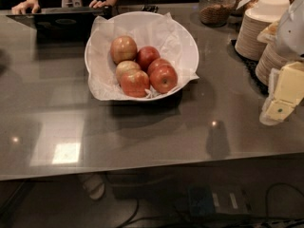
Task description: Pick apple from white bowl
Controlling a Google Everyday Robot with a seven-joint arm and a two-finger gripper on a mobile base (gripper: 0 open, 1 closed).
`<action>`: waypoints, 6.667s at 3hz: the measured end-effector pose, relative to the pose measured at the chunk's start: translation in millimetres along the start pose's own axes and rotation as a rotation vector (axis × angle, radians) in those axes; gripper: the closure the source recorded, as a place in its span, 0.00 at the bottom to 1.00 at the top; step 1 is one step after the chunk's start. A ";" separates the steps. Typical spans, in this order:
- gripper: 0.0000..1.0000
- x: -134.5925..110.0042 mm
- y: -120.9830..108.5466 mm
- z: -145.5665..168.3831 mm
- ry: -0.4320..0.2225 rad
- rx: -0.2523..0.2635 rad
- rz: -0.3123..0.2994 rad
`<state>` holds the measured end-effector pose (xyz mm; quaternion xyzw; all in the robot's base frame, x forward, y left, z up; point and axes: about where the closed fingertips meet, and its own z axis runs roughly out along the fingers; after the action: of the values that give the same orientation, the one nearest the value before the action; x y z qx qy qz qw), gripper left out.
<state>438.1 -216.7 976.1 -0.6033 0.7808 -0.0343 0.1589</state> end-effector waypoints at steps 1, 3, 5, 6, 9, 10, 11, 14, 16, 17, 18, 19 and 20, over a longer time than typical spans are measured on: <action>0.00 0.0 0.0 0.0 0.000 0.000 0.000; 0.00 -27.9 -17.8 18.4 -0.089 0.002 -0.054; 0.00 -62.2 -30.5 40.7 -0.164 -0.035 -0.112; 0.00 -71.0 -38.1 48.2 -0.221 -0.016 -0.111; 0.35 -142.4 -65.7 72.1 -0.434 -0.027 -0.206; 0.39 -155.9 -68.2 75.1 -0.472 -0.040 -0.223; 0.44 -166.7 -65.5 84.3 -0.515 -0.088 -0.230; 0.38 -186.5 -43.9 114.5 -0.549 -0.245 -0.247; 0.38 -178.1 -47.9 138.8 -0.527 -0.282 -0.208; 0.40 -178.6 -49.2 134.8 -0.527 -0.282 -0.207; 0.59 -177.3 -50.1 135.9 -0.523 -0.291 -0.196; 0.82 -178.2 -50.3 133.8 -0.523 -0.291 -0.196; 1.00 -175.5 -50.2 137.8 -0.513 -0.302 -0.185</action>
Offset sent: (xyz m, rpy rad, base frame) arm 0.0176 0.0135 -0.0064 0.0402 -0.0286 0.0438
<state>563.6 -43.9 894.2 -0.6775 0.6534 0.2211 0.2553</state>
